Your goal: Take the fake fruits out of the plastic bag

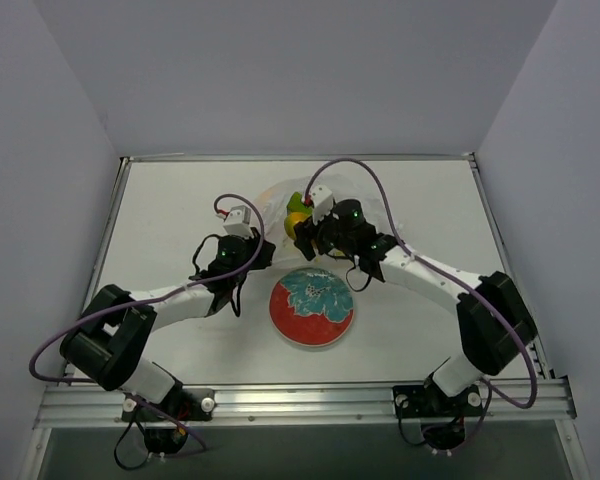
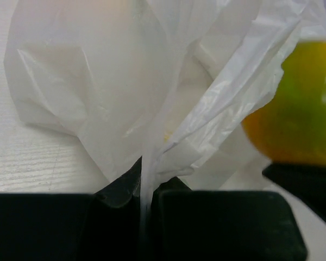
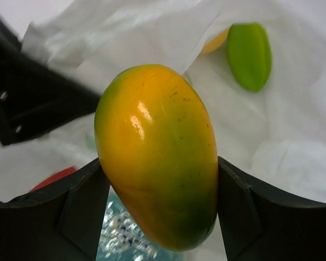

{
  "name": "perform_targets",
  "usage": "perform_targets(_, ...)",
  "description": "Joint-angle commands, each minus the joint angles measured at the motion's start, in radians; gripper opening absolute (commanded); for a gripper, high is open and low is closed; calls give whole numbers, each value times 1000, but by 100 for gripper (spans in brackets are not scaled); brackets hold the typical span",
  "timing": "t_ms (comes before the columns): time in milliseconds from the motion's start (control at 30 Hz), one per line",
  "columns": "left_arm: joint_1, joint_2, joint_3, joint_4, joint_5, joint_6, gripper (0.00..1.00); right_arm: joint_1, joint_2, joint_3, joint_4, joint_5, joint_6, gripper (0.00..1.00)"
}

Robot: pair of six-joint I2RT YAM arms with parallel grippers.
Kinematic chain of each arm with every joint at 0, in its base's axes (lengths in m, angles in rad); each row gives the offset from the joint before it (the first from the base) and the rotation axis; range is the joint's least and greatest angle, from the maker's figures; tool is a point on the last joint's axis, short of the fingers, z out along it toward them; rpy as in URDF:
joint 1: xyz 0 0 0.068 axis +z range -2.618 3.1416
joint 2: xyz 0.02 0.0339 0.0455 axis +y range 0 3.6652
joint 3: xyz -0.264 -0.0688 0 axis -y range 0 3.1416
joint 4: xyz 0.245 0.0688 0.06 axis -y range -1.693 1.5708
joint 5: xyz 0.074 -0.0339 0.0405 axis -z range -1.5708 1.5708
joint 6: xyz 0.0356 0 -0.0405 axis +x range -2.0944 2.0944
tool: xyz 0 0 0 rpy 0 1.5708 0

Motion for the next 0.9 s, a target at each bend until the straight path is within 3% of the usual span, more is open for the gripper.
perform_targets(0,8,-64,6,48,-7,-6,2,84,-165,-110,19,88,83,28)
perform_targets(167,7,-99,0,25,-27,17,2,210,-297,-322,78,197,229,28)
perform_targets(300,8,-99,0,17,-39,25,2,291,-301,-469,180,289,331,28)
perform_targets(467,7,-90,-3,23,-44,31,2,374,-247,-480,244,398,372,31)
perform_targets(533,8,-91,-6,23,-42,36,2,388,-224,-469,247,426,375,37)
perform_targets(600,7,-94,-9,23,-41,39,2,412,-199,-466,243,447,373,53)
perform_targets(633,8,-94,-9,25,-39,40,2,417,-193,-466,238,464,375,63)
perform_targets(667,8,-91,-12,25,-39,40,2,421,-196,-462,218,473,375,81)
perform_targets(733,8,-82,-12,31,-34,37,2,423,-221,-452,191,487,370,89)
perform_targets(867,7,-64,-12,40,-30,31,2,420,-296,-400,110,495,315,89)
